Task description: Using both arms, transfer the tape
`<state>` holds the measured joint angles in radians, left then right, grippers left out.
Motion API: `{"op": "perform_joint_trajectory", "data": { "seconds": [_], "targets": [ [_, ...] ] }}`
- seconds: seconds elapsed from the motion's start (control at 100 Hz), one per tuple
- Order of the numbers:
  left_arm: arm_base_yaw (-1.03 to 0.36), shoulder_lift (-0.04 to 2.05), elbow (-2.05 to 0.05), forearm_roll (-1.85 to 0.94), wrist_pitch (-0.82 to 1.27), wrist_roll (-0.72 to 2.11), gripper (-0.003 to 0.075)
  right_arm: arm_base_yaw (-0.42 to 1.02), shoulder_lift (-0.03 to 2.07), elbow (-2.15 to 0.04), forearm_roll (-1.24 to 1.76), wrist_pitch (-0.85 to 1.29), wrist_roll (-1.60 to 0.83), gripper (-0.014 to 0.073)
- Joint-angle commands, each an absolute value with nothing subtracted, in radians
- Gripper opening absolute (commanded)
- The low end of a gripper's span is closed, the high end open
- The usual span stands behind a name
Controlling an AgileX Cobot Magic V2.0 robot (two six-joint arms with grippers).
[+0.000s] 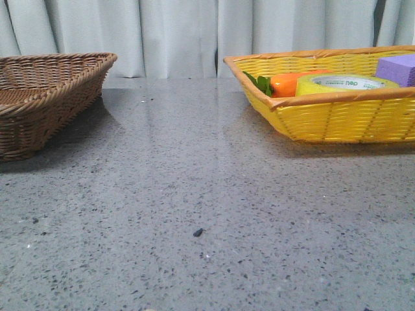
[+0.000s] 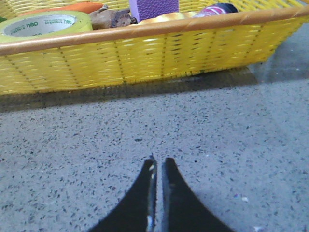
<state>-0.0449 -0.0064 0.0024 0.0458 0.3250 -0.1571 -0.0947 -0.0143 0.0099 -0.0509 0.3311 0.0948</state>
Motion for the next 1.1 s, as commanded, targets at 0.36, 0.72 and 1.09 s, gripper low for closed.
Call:
{"op": "perform_joint_trajectory", "data": {
  "seconds": [0.36,0.72,1.09],
  "targets": [
    [-0.043,-0.035,0.012,0.049,0.119,-0.167,-0.0021,-0.103,-0.032,0.033,-0.119,0.141,0.093,-0.0074],
    [-0.043,-0.035,0.012,0.049,0.024,-0.167,-0.0021,-0.103,-0.032,0.031,-0.069,-0.095,0.093,-0.0074],
    [-0.043,-0.033,-0.027,0.049,-0.106,-0.167,-0.0021,-0.103,-0.025,-0.039,-0.069,-0.071,0.093,-0.0074]
  ]
}}
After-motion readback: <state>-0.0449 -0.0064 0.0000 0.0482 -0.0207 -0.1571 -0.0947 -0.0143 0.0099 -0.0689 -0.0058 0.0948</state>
